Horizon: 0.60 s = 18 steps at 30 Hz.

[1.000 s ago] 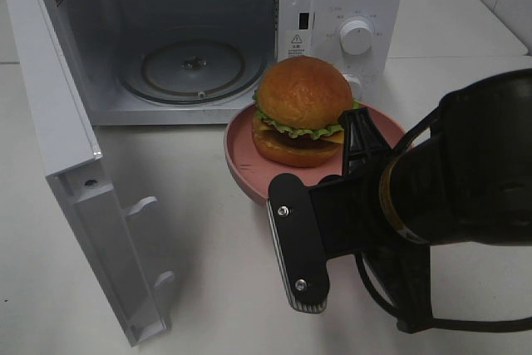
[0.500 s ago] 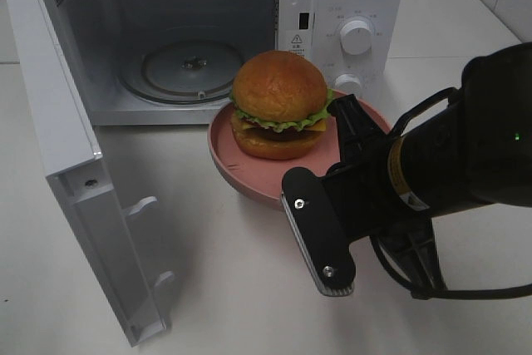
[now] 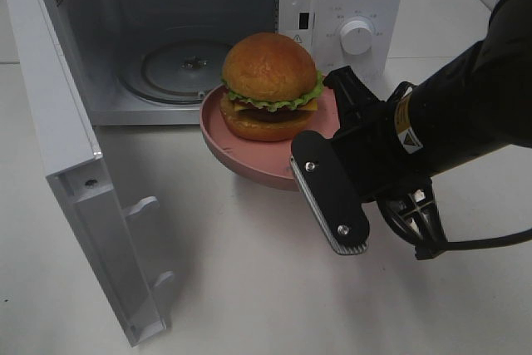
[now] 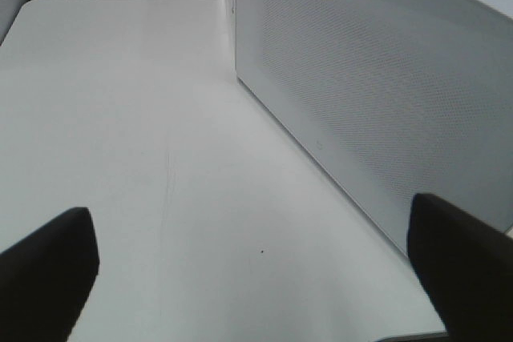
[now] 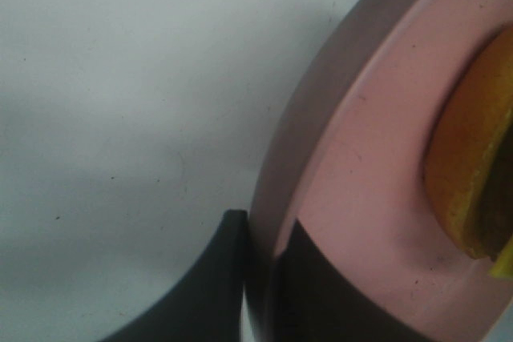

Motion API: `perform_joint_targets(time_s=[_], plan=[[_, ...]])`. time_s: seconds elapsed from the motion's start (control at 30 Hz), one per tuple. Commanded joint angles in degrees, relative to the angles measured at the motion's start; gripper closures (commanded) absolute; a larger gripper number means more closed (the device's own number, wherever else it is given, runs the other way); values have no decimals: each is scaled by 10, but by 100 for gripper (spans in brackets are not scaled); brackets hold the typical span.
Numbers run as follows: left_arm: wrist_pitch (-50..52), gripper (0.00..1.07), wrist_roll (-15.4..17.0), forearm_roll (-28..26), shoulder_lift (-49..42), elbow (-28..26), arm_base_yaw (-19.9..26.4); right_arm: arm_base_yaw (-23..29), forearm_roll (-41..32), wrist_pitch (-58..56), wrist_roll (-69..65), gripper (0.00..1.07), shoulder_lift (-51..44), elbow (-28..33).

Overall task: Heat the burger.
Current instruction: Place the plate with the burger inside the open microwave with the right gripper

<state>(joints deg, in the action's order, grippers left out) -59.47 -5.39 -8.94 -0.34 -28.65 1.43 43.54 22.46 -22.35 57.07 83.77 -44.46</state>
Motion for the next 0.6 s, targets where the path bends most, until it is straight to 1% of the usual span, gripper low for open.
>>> perform_joint_targets(time_s=[0.03,0.07,0.13,0.17,0.2,0.23,0.3,0.33,0.37,0.43,0.47,0.53,0.6], plan=[[6,7,3,-1,-13,2,-3,-15,-44,24,74,107,-4,-10],[6,7,3,-1,-13,2,-3,-23,-77,23,111,107,-4,-10],[6,7,3,-1,-13,2,-3,-26,-91,23,126,107,-4,-10],[6,7,3,-1,-13,2,-3,-35,-125,23,163,107,-4,-10],[6,7,3,-1,-13,2,-3,-35,-125,23,163,107,-4,-10],[6,7,3,-1,-13,2,-3,-44,-158,23,196,107,-4,-10],[6,7,3,-1,-13,2,-3,-47,-171,24,213,107,-4,-10],[6,7,3,-1,-13,2,-3,-56,-201,26,246,107,-4,-10],[6,7,3,-1,-13,2,-3,-56,-201,26,246,107,-4,-10],[6,7,3,-1,-13,2,-3,-68,-246,26,299,107,-4,-10],[6,7,3,-1,-13,2,-3,-68,-246,26,299,107,-4,-10],[6,7,3,-1,-13,2,-3,-69,-272,26,323,107,-4,-10],[6,7,3,-1,-13,2,-3,-69,-262,26,321,107,-4,-10]])
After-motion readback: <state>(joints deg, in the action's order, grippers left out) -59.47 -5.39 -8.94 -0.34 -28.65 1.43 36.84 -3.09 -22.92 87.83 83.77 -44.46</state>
